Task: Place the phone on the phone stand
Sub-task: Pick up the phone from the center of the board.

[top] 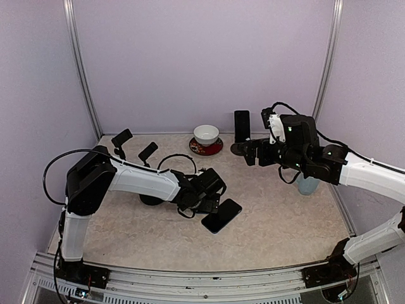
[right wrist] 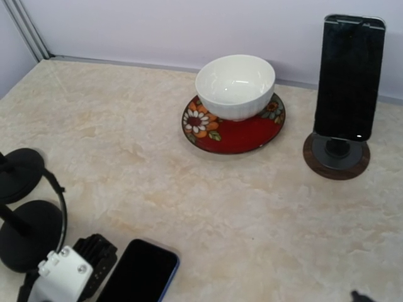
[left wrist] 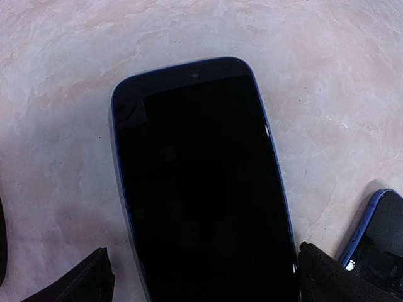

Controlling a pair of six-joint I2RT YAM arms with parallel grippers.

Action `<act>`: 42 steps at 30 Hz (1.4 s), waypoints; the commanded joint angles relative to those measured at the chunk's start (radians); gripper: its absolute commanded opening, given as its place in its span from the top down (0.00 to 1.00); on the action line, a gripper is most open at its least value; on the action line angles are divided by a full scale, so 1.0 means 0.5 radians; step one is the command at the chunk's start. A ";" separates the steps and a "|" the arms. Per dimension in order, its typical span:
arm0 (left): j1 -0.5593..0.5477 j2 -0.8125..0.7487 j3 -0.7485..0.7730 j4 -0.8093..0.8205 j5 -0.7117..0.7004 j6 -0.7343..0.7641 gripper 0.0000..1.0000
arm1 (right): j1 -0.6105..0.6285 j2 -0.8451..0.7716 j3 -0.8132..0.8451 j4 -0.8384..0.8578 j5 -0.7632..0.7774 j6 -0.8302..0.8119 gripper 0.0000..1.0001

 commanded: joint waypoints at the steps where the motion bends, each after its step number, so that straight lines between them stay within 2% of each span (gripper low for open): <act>1: -0.004 0.010 -0.021 -0.002 -0.017 -0.040 0.01 | -0.018 -0.036 -0.002 0.030 -0.024 0.020 0.00; 9: 0.019 0.069 -0.003 0.048 0.028 -0.034 0.03 | -0.019 -0.042 -0.005 0.033 -0.022 0.015 0.00; 22: 0.013 0.161 0.012 0.063 0.037 -0.019 0.12 | -0.018 -0.033 0.007 0.038 -0.024 0.007 0.00; 26: 0.016 0.162 0.005 0.061 0.042 -0.017 0.18 | -0.019 -0.033 0.013 0.033 -0.023 0.004 0.00; 36: 0.024 0.136 -0.046 0.051 0.049 0.013 0.38 | -0.019 -0.032 0.042 0.014 -0.017 -0.008 0.00; 42: 0.019 0.002 -0.156 0.187 -0.051 0.070 0.39 | -0.018 -0.004 0.063 0.018 -0.057 0.002 0.00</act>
